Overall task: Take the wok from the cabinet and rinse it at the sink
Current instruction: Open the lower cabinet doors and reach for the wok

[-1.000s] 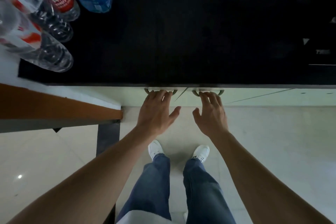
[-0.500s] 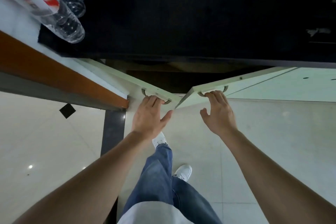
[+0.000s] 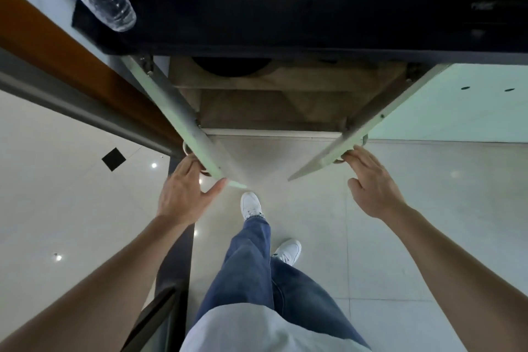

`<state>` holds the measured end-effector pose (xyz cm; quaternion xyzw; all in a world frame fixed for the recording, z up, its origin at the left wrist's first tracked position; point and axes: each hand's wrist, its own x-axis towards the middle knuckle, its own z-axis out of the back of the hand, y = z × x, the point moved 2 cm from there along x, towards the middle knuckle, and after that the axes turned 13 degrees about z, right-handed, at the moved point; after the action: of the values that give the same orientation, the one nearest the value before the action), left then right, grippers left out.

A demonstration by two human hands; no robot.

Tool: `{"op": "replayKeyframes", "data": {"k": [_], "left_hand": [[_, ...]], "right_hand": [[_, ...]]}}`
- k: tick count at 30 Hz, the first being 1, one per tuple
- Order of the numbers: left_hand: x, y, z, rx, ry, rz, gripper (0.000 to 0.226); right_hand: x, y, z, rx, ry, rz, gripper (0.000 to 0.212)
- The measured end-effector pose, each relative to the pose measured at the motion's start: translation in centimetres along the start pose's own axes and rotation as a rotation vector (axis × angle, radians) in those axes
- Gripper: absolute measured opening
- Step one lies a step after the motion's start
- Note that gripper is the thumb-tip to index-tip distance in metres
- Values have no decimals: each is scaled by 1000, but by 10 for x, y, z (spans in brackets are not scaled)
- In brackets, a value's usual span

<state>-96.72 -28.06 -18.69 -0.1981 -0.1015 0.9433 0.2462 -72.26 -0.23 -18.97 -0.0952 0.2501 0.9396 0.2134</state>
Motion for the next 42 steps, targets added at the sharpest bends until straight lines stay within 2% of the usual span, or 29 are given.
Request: {"op": "replayKeyframes", "data": {"k": [3, 7, 9, 11, 13, 15, 16, 18, 21, 24, 27, 31, 36, 39, 42], "left_hand": [[-15, 20, 10, -49, 32, 94, 73], [-32, 31, 21, -171, -29, 207, 69], [-38, 32, 25, -202, -78, 245, 83], [-37, 31, 26, -78, -125, 164, 92], [-32, 24, 25, 199, -117, 6, 96], [-25, 13, 18, 421, -26, -139, 97], [-20, 7, 11, 454, 60, -144, 95], [-12, -8, 0, 475, 227, -35, 91], [3, -26, -18, 394, 304, 117, 89], [11, -23, -31, 339, 229, 94, 82], [11, -3, -32, 329, 156, 63, 75], [9, 35, -29, 333, 142, 125, 70], [9, 72, -18, 370, 127, 246, 67], [13, 74, -18, 389, 118, 281, 67], [21, 55, -23, 342, 125, 244, 67]], "right_hand": [[-31, -10, 5, 36, -18, -40, 70], [-61, -19, -1, 33, -57, -230, 62], [-69, -20, -5, 34, -77, -336, 69], [-74, -18, -4, 63, -148, -422, 68], [-77, -15, 1, 72, -230, -479, 74], [-74, -10, 5, -35, -249, -464, 85], [-69, -8, 6, -115, -235, -434, 89], [-52, -4, 5, -224, -164, -372, 92], [-22, 7, -13, -160, 0, -280, 85], [-6, 8, -34, -34, 101, -260, 80], [-13, -13, -43, -100, 103, -306, 77], [-33, -37, -44, -177, 132, -285, 73], [-53, -69, -45, -165, 118, -384, 72], [-52, -73, -46, -180, 147, -407, 72], [-36, -71, -47, -181, 125, -384, 73]]}}
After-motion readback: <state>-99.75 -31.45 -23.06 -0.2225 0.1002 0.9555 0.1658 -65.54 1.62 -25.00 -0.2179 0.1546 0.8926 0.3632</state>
